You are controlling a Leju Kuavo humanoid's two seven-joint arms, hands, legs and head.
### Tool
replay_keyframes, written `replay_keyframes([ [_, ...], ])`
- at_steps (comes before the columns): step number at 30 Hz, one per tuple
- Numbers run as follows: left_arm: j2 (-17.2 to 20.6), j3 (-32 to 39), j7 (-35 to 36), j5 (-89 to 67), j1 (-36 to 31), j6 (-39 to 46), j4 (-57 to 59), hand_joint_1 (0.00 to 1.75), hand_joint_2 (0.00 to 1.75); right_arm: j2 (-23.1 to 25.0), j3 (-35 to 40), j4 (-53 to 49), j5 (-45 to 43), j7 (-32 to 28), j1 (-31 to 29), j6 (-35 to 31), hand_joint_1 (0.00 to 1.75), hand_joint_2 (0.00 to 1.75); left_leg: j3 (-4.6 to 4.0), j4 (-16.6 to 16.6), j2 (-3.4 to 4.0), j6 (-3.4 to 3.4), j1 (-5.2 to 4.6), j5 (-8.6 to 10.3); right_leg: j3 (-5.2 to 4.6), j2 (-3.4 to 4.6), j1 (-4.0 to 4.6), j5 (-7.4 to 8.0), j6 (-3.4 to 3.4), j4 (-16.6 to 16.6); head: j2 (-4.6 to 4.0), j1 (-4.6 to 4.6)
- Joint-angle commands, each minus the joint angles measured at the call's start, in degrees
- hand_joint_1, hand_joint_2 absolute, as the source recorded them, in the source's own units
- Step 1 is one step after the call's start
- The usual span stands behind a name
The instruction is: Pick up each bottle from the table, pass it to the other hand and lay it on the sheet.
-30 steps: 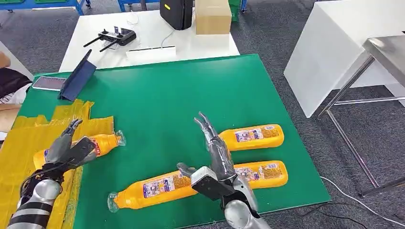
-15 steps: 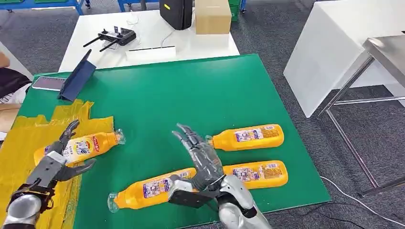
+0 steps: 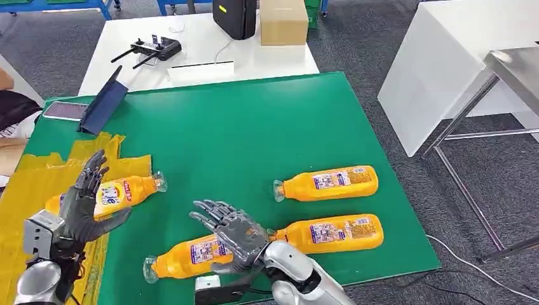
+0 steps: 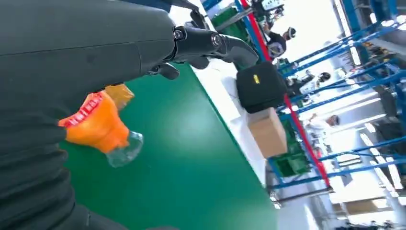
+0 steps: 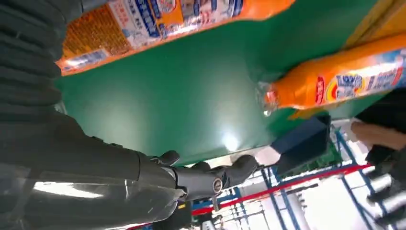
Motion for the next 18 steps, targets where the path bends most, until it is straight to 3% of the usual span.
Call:
replay_keyframes([
  [1,-4.72,-0.32,0.83,0.05,-3.04,1.86,1.14,0.00,1.75,0.51,8.73,11.00,2.59,1.95,-6.73,1.05,0.00,1.75,0.15,-0.04,-0.17,-0.05,0.06,-0.01,0.19,0.02,0.04,-0.01,-0.01,-0.07,0.00,0.00],
  [6,-5.67,-1.29,1.42,-2.29,-1.61,4.89,-0.18,0.00,1.75,0.62,11.68,17.51,6.73,8.74,-9.87,1.73,0.00,1.75,0.10,-0.05,-0.09,-0.02,0.00,0.02,0.11,0.02,-0.01,0.01,0.00,-0.05,0.00,0.00],
  [11,-5.85,-1.57,1.25,-2.34,0.08,5.02,-1.90,0.00,1.75,1.59,13.94,25.06,8.89,11.27,-12.60,3.11,0.00,1.75,0.30,-0.06,-0.14,-0.06,0.10,-0.07,0.33,0.14,0.06,-0.03,0.00,-0.12,0.00,0.00],
  [18,-6.13,-0.62,1.17,-2.12,1.72,5.17,-3.24,0.00,1.75,2.00,13.50,26.34,12.07,16.39,-13.26,1.54,0.00,1.75,0.10,-0.04,-0.04,-0.02,0.00,-0.01,0.09,0.06,-0.01,0.00,0.00,-0.03,0.00,0.02],
])
